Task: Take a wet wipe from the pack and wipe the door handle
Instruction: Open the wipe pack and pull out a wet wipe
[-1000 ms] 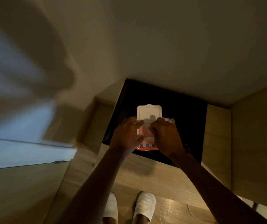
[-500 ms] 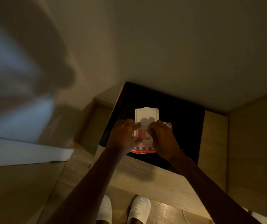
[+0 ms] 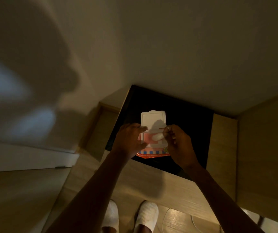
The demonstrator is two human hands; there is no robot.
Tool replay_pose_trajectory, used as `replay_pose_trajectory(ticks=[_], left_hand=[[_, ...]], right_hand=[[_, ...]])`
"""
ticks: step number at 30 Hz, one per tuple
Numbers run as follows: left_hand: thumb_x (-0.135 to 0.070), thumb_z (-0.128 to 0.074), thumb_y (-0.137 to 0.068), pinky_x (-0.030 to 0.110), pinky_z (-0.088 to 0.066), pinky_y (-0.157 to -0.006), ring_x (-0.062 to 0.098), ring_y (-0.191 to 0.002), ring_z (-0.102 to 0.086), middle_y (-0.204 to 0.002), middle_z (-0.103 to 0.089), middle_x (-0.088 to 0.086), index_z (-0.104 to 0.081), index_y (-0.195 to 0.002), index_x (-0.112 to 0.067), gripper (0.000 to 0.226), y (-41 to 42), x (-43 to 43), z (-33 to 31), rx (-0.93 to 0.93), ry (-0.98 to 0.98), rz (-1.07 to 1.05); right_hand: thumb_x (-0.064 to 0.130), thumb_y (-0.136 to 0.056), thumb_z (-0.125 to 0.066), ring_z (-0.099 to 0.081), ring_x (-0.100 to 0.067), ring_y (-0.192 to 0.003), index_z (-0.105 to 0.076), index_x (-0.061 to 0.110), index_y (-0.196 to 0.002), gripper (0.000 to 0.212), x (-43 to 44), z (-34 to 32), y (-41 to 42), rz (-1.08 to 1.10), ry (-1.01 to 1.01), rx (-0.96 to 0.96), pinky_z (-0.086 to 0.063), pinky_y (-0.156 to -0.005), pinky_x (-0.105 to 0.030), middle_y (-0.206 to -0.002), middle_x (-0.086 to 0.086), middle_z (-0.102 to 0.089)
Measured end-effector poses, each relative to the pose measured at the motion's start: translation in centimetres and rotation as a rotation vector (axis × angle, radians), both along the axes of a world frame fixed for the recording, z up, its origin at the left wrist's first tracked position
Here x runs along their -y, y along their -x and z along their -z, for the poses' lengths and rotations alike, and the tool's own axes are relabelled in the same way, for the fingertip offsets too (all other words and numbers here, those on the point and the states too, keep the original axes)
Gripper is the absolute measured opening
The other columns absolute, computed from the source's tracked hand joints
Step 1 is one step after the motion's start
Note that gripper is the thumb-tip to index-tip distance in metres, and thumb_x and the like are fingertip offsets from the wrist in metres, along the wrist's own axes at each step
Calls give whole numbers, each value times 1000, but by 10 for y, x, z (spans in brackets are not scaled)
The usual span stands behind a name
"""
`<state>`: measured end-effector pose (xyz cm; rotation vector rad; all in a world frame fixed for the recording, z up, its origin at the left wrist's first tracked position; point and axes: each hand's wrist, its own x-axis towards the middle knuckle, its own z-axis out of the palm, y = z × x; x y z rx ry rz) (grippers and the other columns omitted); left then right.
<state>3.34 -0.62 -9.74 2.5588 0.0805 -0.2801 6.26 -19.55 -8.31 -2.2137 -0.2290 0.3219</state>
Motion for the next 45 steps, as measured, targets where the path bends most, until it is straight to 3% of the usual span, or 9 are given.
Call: replay_pose_trajectory(ticks=[2, 7, 11, 16, 21, 28, 31, 38, 45], left_hand=[[-36, -74, -80, 40, -47, -101, 19, -121, -53, -132, -58, 1, -54, -134, -21, 60, 0, 0, 0, -25, 28, -9], [-30, -73, -82, 40, -48, -99, 21, -123, -52, -134, -56, 2, -53, -134, -20, 56, 1, -3, 1, -36, 65, -3], [-39, -71, -81, 46, -46, -99, 23, -122, -52, -133, -56, 4, -51, -134, -21, 60, 3, -3, 4, -26, 78, -9], [-58, -58, -78, 42, -40, -101, 22, -121, -49, -133, -53, 2, -43, -141, -34, 69, 5, 3, 11, -1, -20, -6], [-52, -71, -74, 43, -36, -103, 21, -121, -48, -129, -53, 0, -46, -137, -37, 70, -3, 2, 7, -15, -58, 2], [-48, -71, -75, 46, -34, -104, 23, -123, -46, -129, -51, 2, -48, -135, -38, 65, -10, 4, 0, -57, -120, 31], [-44, -75, -72, 45, -37, -102, 24, -121, -48, -126, -51, 2, -51, -132, -37, 65, -10, 7, -1, -49, -92, 11], [-38, -79, -72, 45, -48, -96, 22, -117, -52, -126, -52, 3, -55, -131, -31, 64, -4, 3, 6, -8, 42, -7], [-30, -75, -80, 35, -51, -94, 19, -114, -55, -124, -54, 4, -57, -131, -27, 55, -5, -3, 12, -2, 119, -33]], right_hand=[[23, -95, -53, -62, -17, -102, -54, 14, -113, 20, 3, -4, -3, 1, 37, 2, -58, -75, -31, -120, -5, -60], [30, -87, -65, -62, -15, -98, -56, 17, -118, 35, -3, -20, -15, -68, 193, 93, -56, -78, -31, -117, -1, -61], [29, -86, -67, -61, -20, -107, -60, 17, -120, 37, -11, -14, -15, -159, 382, 11, -55, -88, -37, -123, -6, -63], [21, -92, -59, -66, -22, -103, -64, 15, -118, 27, -15, -16, -15, -88, 350, 38, -56, -85, -35, -120, -9, -66], [21, -90, -61, -67, -21, -97, -67, 15, -109, 20, -8, -15, -14, -108, 349, 127, -57, -80, -33, -112, -7, -68], [14, -86, -67, -67, -20, -87, -69, 22, -91, 9, 6, -12, -18, 150, -39, 80, -58, -76, -46, -99, -5, -68], [18, -88, -65, -67, -16, -83, -69, 19, -93, 7, 6, -15, -24, 78, 47, 25, -59, -73, -43, -97, -4, -70], [17, -81, -70, -60, -22, -107, -46, 23, -124, 50, 7, -17, -22, 16, 150, -4, -58, -81, -43, -123, -6, -57], [34, -79, -72, -49, -24, -119, -38, 23, -133, 64, 7, 3, -4, -77, 391, 134, -53, -84, -36, -138, -5, -40]])
